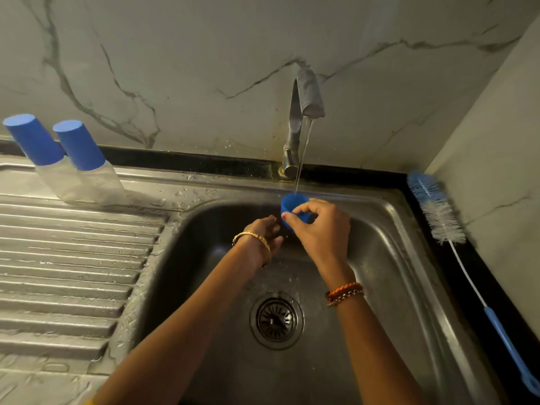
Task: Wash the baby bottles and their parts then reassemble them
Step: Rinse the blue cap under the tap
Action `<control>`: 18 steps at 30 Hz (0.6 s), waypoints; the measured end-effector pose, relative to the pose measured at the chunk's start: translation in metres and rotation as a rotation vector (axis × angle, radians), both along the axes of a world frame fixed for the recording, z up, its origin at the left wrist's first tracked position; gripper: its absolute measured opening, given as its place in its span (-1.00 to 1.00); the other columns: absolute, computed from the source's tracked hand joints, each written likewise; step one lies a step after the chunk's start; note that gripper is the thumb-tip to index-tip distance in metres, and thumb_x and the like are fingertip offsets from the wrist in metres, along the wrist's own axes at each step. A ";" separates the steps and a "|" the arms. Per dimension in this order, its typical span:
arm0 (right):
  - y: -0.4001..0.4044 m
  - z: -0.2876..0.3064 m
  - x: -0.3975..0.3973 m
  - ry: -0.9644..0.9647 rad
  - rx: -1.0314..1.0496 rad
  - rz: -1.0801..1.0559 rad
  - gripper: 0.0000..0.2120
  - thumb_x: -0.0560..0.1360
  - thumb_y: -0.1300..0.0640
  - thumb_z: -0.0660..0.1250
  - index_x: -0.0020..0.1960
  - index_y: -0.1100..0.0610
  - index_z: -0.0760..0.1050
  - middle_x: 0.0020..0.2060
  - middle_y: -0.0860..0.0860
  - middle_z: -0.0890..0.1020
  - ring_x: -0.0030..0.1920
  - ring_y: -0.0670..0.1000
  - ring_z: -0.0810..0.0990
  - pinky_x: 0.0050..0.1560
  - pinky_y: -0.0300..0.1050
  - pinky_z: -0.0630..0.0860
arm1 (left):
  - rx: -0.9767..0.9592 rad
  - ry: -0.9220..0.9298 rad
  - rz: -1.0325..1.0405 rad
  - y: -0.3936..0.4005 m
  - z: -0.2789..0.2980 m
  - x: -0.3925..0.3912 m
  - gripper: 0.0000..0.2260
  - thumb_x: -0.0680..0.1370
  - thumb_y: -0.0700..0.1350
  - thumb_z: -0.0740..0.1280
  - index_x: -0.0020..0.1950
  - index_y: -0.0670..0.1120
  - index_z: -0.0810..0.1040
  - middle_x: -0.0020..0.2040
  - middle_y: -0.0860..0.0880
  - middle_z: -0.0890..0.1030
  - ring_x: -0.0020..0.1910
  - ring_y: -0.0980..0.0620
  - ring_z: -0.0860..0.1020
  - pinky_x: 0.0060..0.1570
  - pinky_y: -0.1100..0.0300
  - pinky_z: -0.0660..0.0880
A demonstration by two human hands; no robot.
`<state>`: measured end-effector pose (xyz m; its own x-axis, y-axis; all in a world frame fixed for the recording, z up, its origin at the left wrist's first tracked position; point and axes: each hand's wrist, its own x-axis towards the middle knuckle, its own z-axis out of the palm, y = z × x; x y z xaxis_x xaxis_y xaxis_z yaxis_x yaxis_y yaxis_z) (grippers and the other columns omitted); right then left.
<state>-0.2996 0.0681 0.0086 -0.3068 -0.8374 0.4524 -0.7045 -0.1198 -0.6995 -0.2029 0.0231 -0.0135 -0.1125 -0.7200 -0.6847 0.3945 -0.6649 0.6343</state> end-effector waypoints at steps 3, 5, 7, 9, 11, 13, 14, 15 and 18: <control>-0.002 -0.003 0.007 0.016 -0.078 -0.041 -0.76 0.39 0.01 0.41 -0.16 0.21 0.59 -0.05 0.12 0.64 -0.02 -0.02 0.57 -0.14 -0.28 0.46 | 0.005 0.041 0.006 0.005 0.000 0.002 -0.86 0.59 -0.13 0.21 -0.09 -0.15 0.51 -0.20 -0.05 0.52 -0.26 0.02 0.49 -0.38 0.24 0.44; 0.000 -0.008 0.012 0.022 0.091 0.008 -0.78 0.41 0.06 0.42 -0.09 0.22 0.61 -0.03 0.11 0.65 -0.04 -0.01 0.60 -0.17 -0.37 0.44 | 0.016 0.039 0.040 0.007 0.003 0.002 -0.78 0.60 -0.10 0.18 -0.18 -0.15 0.48 -0.24 -0.06 0.51 -0.30 0.02 0.47 -0.40 0.25 0.47; 0.000 -0.009 0.011 -0.055 0.000 -0.009 -0.79 0.40 0.08 0.43 -0.12 0.24 0.61 -0.13 0.11 0.65 -0.11 -0.01 0.60 -0.22 -0.44 0.38 | 0.003 0.078 0.066 0.007 0.004 0.003 -0.77 0.61 -0.08 0.16 -0.15 -0.16 0.48 -0.19 -0.08 0.53 -0.24 0.00 0.49 -0.23 0.19 0.48; -0.001 -0.003 0.009 -0.076 -0.144 -0.034 -0.75 0.41 0.02 0.39 -0.18 0.23 0.59 -0.21 0.10 0.64 -0.21 -0.01 0.58 -0.27 -0.33 0.42 | -0.049 0.146 0.064 0.006 0.004 0.005 -0.79 0.60 -0.06 0.18 -0.05 -0.16 0.51 -0.08 -0.10 0.56 -0.15 -0.02 0.52 -0.07 0.13 0.47; -0.002 -0.001 0.007 -0.041 0.004 0.013 -0.77 0.42 0.04 0.40 -0.13 0.22 0.61 -0.21 0.08 0.65 -0.27 -0.09 0.56 -0.33 -0.40 0.40 | -0.117 0.170 0.057 0.009 0.006 0.005 -0.83 0.58 -0.07 0.23 0.03 -0.14 0.53 -0.06 -0.10 0.58 -0.12 -0.01 0.54 -0.07 0.14 0.49; 0.001 -0.006 0.005 -0.149 0.104 0.022 -0.82 0.44 0.11 0.40 -0.09 0.24 0.61 -0.21 0.07 0.65 -0.33 -0.20 0.50 -0.36 -0.47 0.39 | -0.187 0.177 0.043 0.012 0.010 0.004 -0.86 0.55 -0.10 0.27 0.03 -0.13 0.54 -0.03 -0.11 0.58 -0.11 -0.02 0.55 -0.06 0.15 0.50; 0.001 -0.006 0.003 -0.260 0.082 -0.018 -0.82 0.46 0.11 0.38 -0.10 0.23 0.60 -0.23 0.08 0.64 -0.34 -0.20 0.49 -0.35 -0.44 0.40 | -0.246 0.178 0.029 0.013 0.013 0.002 -0.88 0.56 -0.13 0.27 0.04 -0.12 0.54 0.00 -0.12 0.57 -0.09 -0.02 0.55 -0.02 0.15 0.51; 0.002 -0.004 0.004 -0.424 0.091 -0.052 -0.81 0.48 0.08 0.35 -0.10 0.21 0.59 -0.23 0.10 0.64 -0.32 -0.13 0.52 -0.32 -0.34 0.45 | -0.315 0.160 0.008 0.013 0.018 -0.001 -0.89 0.56 -0.15 0.25 0.04 -0.11 0.53 0.02 -0.11 0.55 -0.05 -0.02 0.54 0.01 0.15 0.50; 0.001 0.003 0.006 -1.300 0.397 -0.085 -0.74 0.55 -0.02 0.23 0.10 0.15 0.47 -0.11 0.14 0.58 -0.15 0.04 0.58 -0.14 -0.14 0.53 | -0.706 -0.330 -0.202 0.012 0.031 -0.012 -0.82 0.58 -0.15 0.21 0.16 -0.12 0.47 0.12 -0.08 0.47 0.14 -0.06 0.48 0.06 0.20 0.47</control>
